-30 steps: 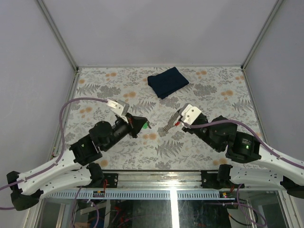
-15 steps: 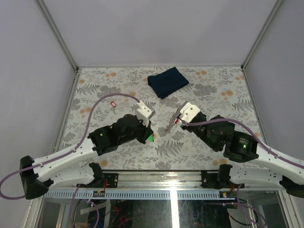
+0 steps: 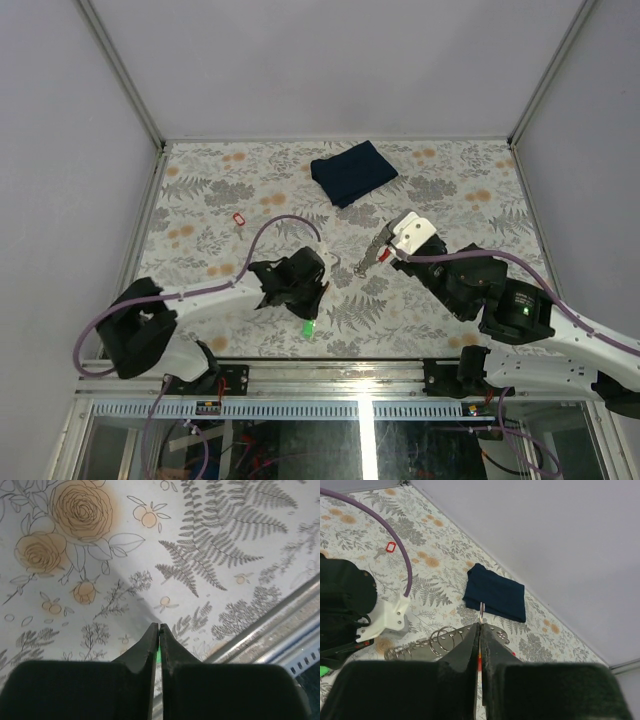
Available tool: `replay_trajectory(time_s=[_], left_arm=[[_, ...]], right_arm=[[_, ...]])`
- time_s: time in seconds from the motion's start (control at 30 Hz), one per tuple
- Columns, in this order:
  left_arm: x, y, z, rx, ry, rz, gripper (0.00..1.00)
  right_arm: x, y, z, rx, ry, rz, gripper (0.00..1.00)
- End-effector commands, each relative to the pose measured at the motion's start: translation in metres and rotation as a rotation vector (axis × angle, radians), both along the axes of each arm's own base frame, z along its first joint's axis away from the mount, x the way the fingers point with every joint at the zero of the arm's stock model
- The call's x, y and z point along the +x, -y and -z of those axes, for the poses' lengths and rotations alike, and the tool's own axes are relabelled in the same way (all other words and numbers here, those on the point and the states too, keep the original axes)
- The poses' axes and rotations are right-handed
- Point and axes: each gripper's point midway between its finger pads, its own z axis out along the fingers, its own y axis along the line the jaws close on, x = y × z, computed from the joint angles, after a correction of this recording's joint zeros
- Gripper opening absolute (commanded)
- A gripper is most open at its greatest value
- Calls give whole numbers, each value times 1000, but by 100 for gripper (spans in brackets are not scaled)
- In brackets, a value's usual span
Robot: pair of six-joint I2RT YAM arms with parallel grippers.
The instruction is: Put the keys on the keyring
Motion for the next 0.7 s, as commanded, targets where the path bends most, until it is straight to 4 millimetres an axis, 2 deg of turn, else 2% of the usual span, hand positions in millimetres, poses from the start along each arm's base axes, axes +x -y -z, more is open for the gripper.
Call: replay_trajectory(time_s=[0.0, 0.27, 0.4, 0.67], left_arm=[[19, 23, 7, -36, 20, 46, 0], [33, 27, 19, -9, 57, 37, 1], [33, 25, 19, -1, 56, 33, 15], [31, 21, 16, 6, 51, 23, 26]], right_arm=[[-1, 6, -23, 91, 10, 22, 1], [-3, 9, -18, 99, -11, 24, 2], [-3, 8, -15, 91, -15, 22, 1], [-3, 6, -13, 79, -16, 14, 2]])
